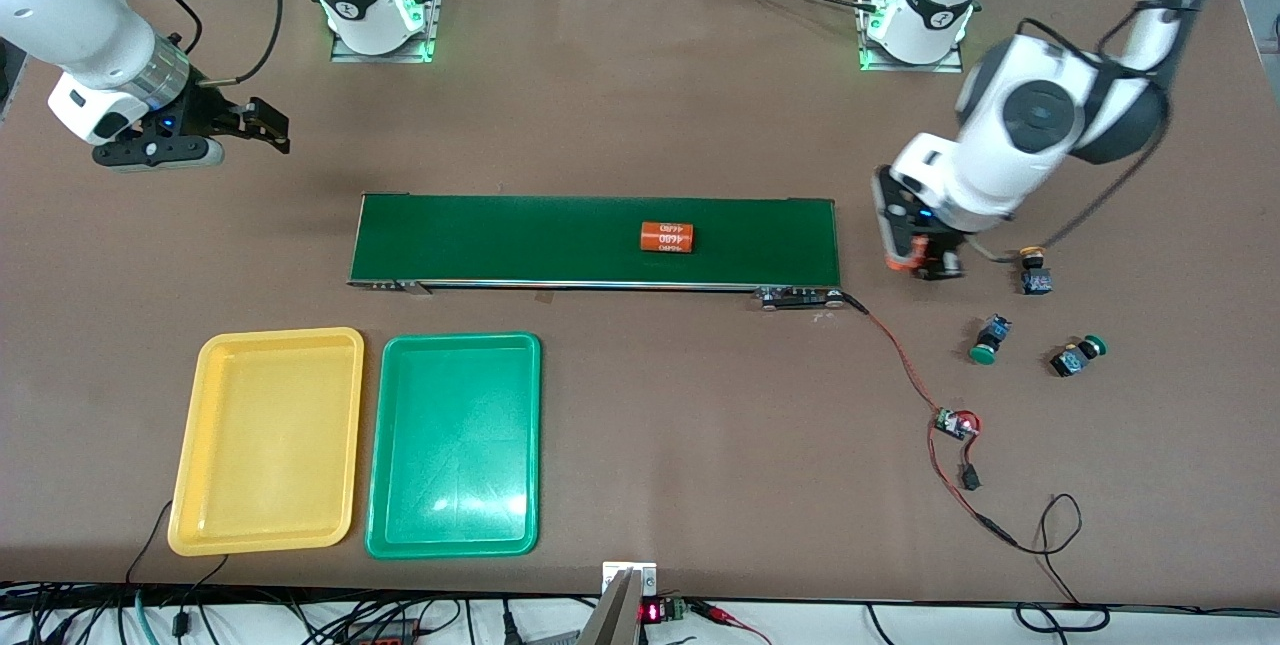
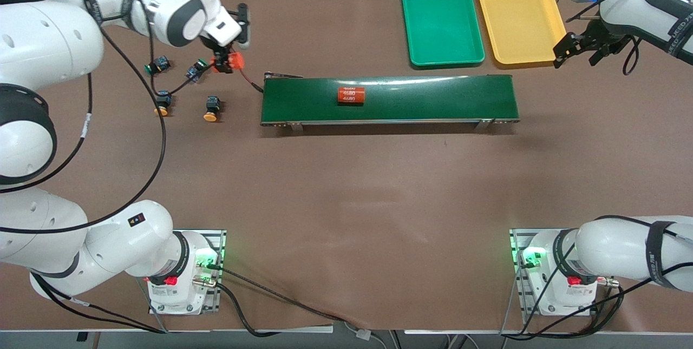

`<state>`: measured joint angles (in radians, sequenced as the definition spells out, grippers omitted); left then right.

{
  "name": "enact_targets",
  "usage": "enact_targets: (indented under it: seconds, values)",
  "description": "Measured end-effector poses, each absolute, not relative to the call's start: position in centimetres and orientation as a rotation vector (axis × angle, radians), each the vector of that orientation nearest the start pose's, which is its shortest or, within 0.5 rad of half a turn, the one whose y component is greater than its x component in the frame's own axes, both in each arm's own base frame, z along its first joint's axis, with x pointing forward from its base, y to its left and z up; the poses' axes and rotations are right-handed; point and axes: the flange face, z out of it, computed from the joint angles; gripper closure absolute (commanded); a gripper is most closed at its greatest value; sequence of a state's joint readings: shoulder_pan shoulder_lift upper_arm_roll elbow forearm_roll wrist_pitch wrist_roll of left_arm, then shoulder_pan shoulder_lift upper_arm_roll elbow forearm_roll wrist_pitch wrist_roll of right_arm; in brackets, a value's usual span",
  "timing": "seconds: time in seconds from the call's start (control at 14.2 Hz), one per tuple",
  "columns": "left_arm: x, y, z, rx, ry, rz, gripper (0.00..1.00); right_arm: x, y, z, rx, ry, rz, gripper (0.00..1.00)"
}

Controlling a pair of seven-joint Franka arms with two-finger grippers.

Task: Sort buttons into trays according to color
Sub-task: 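Place the second orange cell on the belt with the left gripper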

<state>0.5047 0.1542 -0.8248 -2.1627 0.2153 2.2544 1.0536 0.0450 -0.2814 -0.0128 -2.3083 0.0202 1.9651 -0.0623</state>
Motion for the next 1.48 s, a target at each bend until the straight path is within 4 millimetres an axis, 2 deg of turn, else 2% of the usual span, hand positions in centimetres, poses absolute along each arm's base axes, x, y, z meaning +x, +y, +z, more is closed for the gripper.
enact_targets:
  seconds: [0.21, 0.35, 0.49, 0.71, 0.92, 0.99, 1.06, 1.13, 1.34, 1.41, 1.48]
  values:
    - [50.7, -23.3, 35.1, -2.121, 2.262, -0.005, 0.99, 45.5, 4.0, 45.0, -3.103, -0.195, 0.078, 0.00]
    - [49.4, -26.4, 34.6, -2.068, 2.327, -0.015, 0.98, 45.5, 5.3, 44.7, -3.091, -0.167, 0.083, 0.00]
    - [48.6, -27.8, 33.5, -2.050, 2.375, 0.002, 0.99, 45.4, 6.7, 44.6, -3.077, -0.076, 0.094, 0.00]
    - [47.3, -30.1, 30.8, -2.033, 2.461, 0.038, 0.99, 44.9, 10.2, 44.3, -3.078, 0.069, 0.112, 0.00]
    - [47.2, -30.6, 27.4, -2.049, 2.487, 0.067, 0.97, 44.6, 12.7, 44.1, -3.074, 0.283, 0.119, 0.00]
    - [47.2, -30.8, 26.4, -2.054, 2.495, 0.059, 0.85, 44.6, 12.9, 44.0, -3.071, 0.331, 0.122, 0.00]
    - [47.2, -31.0, 25.7, -2.062, 2.502, 0.046, 0.52, 44.7, 13.1, 43.8, -3.069, 0.363, 0.126, 0.00]
    - [47.3, -31.1, 25.3, -2.074, 2.500, 0.038, 0.02, 44.7, 13.2, 43.7, -3.070, 0.368, 0.129, 0.00]
    - [48.4, -31.4, 26.6, -2.099, 2.459, -0.013, 0.00, 44.7, 13.9, 43.4, -3.074, 0.344, 0.130, 0.00]
    - [49.5, -30.8, 27.9, -2.110, 2.421, -0.049, 0.00, 44.8, 14.5, 43.3, -3.076, 0.311, 0.118, 0.00]
    - [51.0, -29.5, 29.4, -2.127, 2.364, -0.086, 0.00, 44.8, 15.1, 43.2, -3.079, 0.256, 0.107, 0.00]
